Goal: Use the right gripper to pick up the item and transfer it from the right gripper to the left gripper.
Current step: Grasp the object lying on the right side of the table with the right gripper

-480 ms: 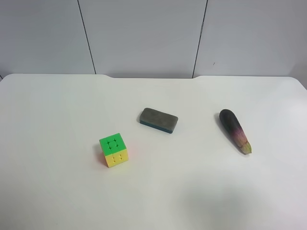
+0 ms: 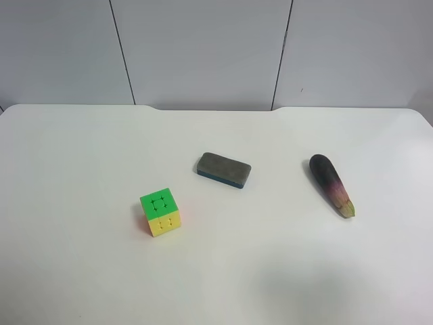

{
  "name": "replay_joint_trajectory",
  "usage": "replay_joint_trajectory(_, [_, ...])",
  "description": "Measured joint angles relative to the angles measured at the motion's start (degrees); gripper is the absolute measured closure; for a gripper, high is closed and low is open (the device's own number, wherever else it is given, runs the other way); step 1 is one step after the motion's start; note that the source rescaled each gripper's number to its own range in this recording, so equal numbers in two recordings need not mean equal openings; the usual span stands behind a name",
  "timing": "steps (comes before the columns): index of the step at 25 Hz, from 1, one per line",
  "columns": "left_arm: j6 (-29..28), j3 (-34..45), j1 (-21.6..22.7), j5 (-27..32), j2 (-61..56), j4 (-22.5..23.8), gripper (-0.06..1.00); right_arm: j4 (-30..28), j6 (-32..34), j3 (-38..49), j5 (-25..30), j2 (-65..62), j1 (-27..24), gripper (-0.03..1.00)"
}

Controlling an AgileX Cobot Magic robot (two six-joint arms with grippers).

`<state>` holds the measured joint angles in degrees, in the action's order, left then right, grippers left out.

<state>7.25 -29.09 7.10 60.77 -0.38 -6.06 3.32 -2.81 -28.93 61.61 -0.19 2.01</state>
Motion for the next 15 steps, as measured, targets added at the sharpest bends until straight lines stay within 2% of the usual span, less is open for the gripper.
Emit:
replay_joint_trajectory(5, [0.0,0.0,0.0,0.0,0.0,0.0,0.05,0.44,0.0,-0.32,0.47,2.73,0.0,-0.03])
replay_joint_trajectory(15, [0.0,0.0,0.0,0.0,0.0,0.0,0.05,0.5,0.02,-11.66,0.77,30.0,0.0,-0.03])
